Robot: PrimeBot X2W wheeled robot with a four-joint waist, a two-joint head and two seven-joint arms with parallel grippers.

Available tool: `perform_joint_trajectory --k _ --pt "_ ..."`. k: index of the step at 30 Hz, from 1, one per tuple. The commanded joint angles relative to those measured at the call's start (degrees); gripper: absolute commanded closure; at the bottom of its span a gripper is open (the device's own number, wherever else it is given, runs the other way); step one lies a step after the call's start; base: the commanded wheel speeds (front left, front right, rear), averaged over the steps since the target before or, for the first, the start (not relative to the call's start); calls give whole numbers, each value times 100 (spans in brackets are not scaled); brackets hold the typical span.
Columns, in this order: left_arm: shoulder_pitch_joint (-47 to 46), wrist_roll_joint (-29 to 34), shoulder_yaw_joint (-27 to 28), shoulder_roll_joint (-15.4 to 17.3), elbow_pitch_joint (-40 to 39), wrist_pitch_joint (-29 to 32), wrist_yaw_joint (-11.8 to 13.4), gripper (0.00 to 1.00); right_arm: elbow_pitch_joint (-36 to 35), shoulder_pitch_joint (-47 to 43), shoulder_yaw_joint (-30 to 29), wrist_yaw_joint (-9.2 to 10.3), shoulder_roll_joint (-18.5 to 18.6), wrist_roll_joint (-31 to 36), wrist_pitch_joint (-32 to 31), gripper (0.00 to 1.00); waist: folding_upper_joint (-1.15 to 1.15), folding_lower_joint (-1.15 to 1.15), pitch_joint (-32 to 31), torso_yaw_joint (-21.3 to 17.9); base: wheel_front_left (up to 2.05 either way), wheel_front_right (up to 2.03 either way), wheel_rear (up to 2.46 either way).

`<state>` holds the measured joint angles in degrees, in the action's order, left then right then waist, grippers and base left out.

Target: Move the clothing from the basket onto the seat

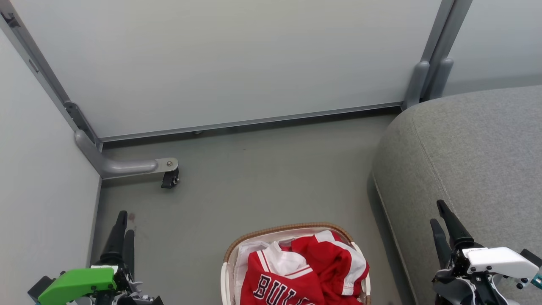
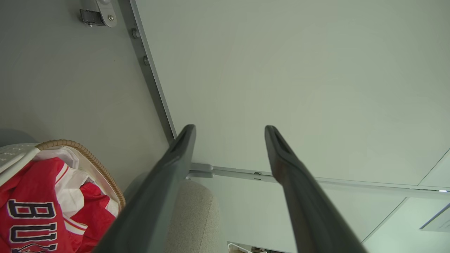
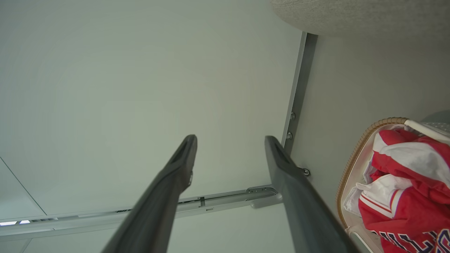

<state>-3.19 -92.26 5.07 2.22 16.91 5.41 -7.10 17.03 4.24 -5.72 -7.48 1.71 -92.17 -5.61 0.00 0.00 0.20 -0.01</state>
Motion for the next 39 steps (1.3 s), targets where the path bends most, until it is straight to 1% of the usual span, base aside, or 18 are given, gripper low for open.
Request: perform_joint_trajectory --k 1,7,14,22,39 --pt "-95 47 -74 17 -126 -66 -14 0 -102 67 40 0 40 69 80 0 0 0 2 0 0 0 0" --pt "-76 117 -253 22 -189 -231 -16 0 -109 40 95 0 48 209 246 0 0 0 5 1 0 0 0" --pt "-59 375 -402 28 -289 -413 -20 0 -128 33 17 0 58 683 429 0 0 0 9 4 0 0 0" --pt "-47 948 -485 34 -450 -602 -23 0 -300 5 -80 0 67 1498 618 0 0 0 16 5 0 0 0" --pt "4 2673 -609 46 -714 -956 -31 0 -769 -102 -50 -1 83 3730 974 0 0 0 26 20 0 0 0"
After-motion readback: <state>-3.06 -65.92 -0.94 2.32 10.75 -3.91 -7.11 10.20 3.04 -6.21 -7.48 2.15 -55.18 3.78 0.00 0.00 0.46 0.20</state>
